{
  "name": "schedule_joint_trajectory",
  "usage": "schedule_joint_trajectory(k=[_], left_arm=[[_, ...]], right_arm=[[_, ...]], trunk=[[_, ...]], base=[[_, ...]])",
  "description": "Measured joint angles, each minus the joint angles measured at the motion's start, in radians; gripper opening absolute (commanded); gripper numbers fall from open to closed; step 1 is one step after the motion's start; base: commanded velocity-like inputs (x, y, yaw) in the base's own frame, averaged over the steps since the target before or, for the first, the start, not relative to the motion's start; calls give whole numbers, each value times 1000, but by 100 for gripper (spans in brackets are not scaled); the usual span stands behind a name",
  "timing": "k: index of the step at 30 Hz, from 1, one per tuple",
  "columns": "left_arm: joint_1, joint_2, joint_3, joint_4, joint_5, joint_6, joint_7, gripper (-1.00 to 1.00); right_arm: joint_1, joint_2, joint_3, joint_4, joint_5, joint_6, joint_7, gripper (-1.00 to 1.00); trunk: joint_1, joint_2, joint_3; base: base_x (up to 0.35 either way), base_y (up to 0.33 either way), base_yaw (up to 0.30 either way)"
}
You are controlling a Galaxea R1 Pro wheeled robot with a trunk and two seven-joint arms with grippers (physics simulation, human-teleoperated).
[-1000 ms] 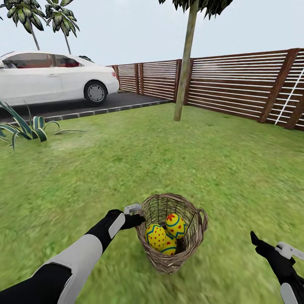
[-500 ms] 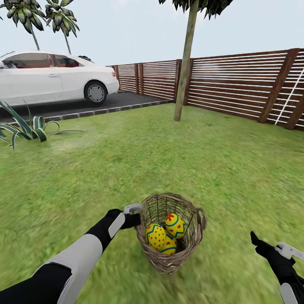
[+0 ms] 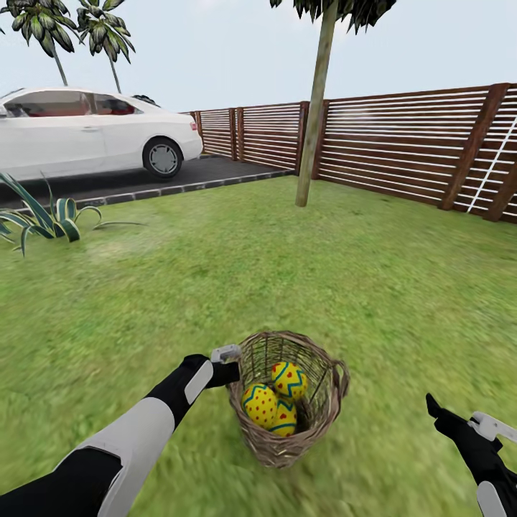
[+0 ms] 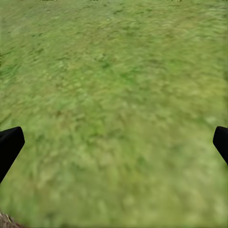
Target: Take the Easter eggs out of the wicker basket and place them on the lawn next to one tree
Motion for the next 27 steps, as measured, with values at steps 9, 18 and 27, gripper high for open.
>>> schedule_joint_trajectory(k=[9,18,27], left_arm=[[-2,0,0,-24,-1,5,-1,-100],[-2,3,1,-26,-4,7,-2,-100],[-3,6,78,-26,-7,10,-2,-100]], right_arm=[[0,1,0,1,0,0,-1,100],[0,1,0,2,0,0,-2,100],[0,3,1,1,4,-3,0,100]], trunk=[[-35,63,28],[-69,126,56],[-104,189,85]], base=[[0,0,0],[0,0,0],[0,0,0]])
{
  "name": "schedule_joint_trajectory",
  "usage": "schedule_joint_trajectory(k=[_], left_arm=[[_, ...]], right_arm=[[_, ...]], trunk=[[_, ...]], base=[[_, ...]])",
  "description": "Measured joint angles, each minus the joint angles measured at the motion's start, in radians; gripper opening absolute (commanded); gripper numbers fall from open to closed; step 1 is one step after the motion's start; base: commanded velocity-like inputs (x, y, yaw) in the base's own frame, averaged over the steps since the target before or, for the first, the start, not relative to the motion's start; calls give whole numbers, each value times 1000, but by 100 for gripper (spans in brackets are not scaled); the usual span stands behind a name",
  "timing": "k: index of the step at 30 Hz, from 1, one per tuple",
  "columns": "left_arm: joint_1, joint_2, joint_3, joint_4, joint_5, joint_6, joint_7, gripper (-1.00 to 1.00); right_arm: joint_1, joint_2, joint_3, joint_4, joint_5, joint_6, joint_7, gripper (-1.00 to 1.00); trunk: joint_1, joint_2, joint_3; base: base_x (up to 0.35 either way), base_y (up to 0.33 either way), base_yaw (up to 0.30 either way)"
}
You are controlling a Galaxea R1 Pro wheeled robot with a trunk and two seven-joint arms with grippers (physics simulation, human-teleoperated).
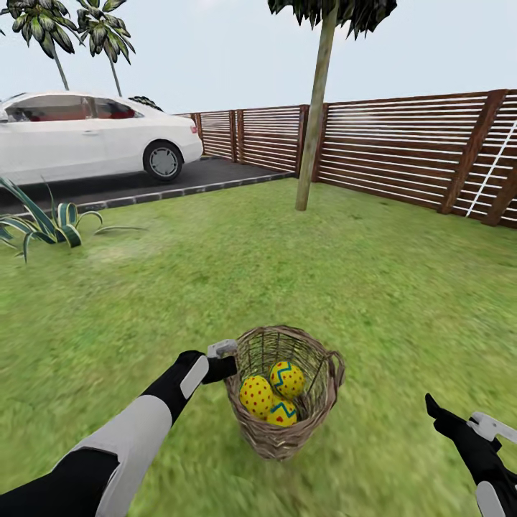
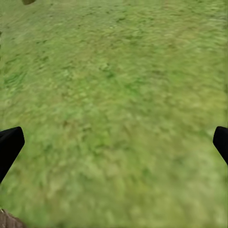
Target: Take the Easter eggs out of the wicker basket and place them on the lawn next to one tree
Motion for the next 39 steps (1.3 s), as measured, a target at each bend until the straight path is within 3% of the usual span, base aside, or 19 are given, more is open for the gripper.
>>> schedule_joint_trajectory(k=[17,21,35,39], left_arm=[[0,0,2,0,2,3,0,-100],[0,0,2,0,2,3,0,-100],[-5,0,-1,0,3,8,0,-100],[-5,0,-1,0,2,11,0,-100]], right_arm=[[0,3,5,-8,10,-11,4,100],[0,0,60,-13,11,-19,2,100],[0,3,64,-11,10,-20,4,100],[0,2,63,-10,10,-20,4,100]], trunk=[[-65,119,53],[-81,147,66],[-134,245,110],[-150,273,122]], base=[[0,0,0],[0,0,0],[1,0,0],[275,0,0]])
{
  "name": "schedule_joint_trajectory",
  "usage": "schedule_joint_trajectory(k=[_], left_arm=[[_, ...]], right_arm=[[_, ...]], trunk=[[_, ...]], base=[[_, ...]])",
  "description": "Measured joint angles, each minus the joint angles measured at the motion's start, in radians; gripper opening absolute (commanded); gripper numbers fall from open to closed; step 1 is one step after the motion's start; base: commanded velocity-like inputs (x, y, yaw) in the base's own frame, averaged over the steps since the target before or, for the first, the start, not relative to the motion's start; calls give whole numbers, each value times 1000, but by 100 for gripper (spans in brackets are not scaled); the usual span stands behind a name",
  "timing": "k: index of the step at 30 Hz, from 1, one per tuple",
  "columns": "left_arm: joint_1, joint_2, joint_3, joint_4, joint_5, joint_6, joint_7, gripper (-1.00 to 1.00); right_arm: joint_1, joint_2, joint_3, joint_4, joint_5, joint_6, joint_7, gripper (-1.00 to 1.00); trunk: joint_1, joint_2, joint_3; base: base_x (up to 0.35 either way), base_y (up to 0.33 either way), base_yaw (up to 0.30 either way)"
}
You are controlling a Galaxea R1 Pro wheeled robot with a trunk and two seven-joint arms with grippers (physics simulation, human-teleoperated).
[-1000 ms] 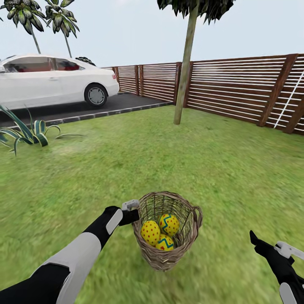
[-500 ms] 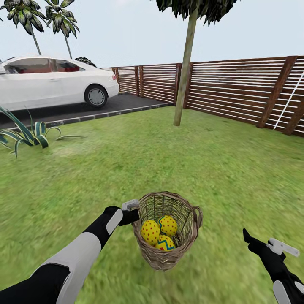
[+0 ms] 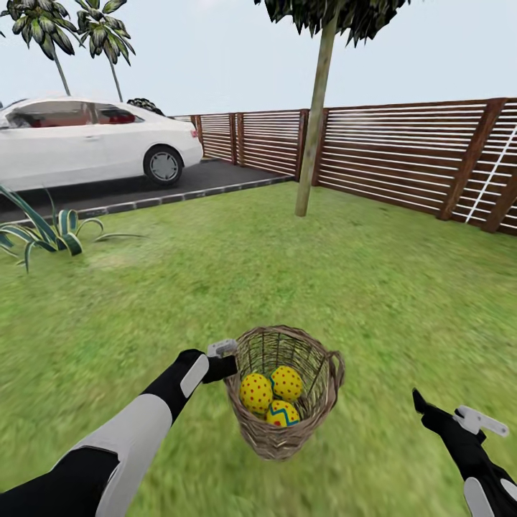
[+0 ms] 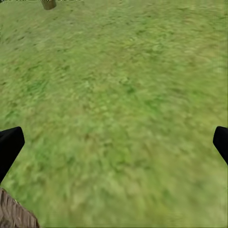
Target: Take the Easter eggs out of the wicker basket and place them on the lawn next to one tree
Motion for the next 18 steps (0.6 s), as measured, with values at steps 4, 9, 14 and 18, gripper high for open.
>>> schedule_joint_trajectory(k=[4,9,14,18], left_arm=[[-1,0,0,-3,-1,4,0,-100],[-2,0,0,-8,-1,6,0,-100],[-2,0,0,-15,0,6,0,-100],[-2,-3,-1,-20,0,6,0,-100]], right_arm=[[0,1,0,3,0,0,-1,100],[0,1,0,0,0,0,-2,100],[0,3,0,2,0,-1,-3,100],[0,4,0,0,0,0,-2,100]], trunk=[[-15,28,13],[-35,63,28],[-54,98,44],[-69,126,56]], base=[[328,0,0],[329,0,0],[328,0,0],[328,0,0]])
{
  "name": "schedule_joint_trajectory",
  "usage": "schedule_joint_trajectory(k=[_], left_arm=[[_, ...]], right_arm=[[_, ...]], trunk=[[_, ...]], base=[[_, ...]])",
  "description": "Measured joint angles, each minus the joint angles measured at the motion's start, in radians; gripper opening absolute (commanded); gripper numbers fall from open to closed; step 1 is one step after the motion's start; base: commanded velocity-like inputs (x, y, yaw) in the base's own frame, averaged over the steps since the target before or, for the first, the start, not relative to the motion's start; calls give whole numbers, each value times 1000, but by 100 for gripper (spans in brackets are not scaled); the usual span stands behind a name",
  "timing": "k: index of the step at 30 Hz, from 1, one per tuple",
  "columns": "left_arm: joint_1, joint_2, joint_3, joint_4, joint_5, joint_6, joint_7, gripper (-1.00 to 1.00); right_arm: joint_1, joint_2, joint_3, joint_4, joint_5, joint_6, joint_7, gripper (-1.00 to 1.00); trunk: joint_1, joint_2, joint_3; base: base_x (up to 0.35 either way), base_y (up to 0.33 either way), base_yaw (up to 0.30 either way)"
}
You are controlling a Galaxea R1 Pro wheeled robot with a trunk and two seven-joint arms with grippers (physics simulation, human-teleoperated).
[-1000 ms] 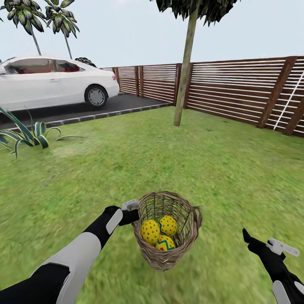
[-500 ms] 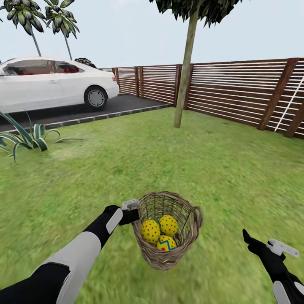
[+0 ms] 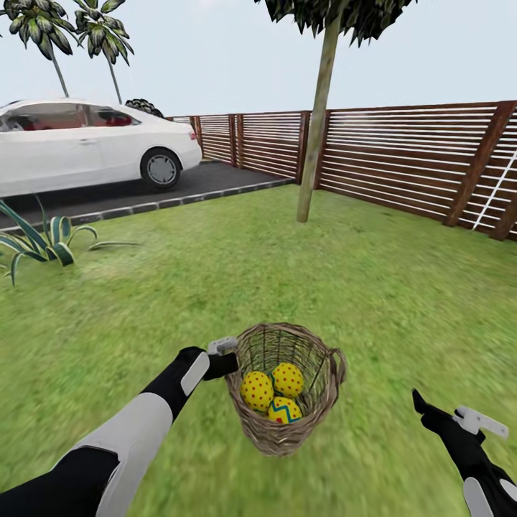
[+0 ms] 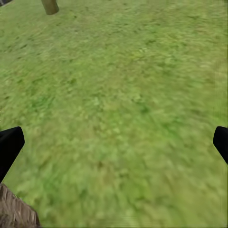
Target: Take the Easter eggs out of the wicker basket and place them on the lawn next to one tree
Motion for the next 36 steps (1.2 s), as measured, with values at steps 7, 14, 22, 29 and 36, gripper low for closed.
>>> schedule_joint_trajectory(k=[7,14,22,29,36], left_arm=[[0,-1,-1,-14,-7,0,0,-100],[0,-1,-2,-13,-10,0,0,-100],[0,-2,-1,-14,-3,0,0,-100],[0,-4,-1,-14,-4,0,0,-100],[0,-5,-1,-14,-3,1,0,-100]], right_arm=[[0,14,0,-1,0,-1,-4,100],[0,14,-1,-1,0,0,-5,100],[0,13,-2,0,0,-1,-7,100],[0,12,-2,2,0,-1,-7,100],[0,14,-2,4,0,-1,-4,100]], trunk=[[-27,49,22],[-54,98,44],[-84,154,75],[-111,203,98],[-138,252,120]], base=[[329,0,-24],[329,0,-109],[329,0,-269],[329,0,-25],[329,0,0]])
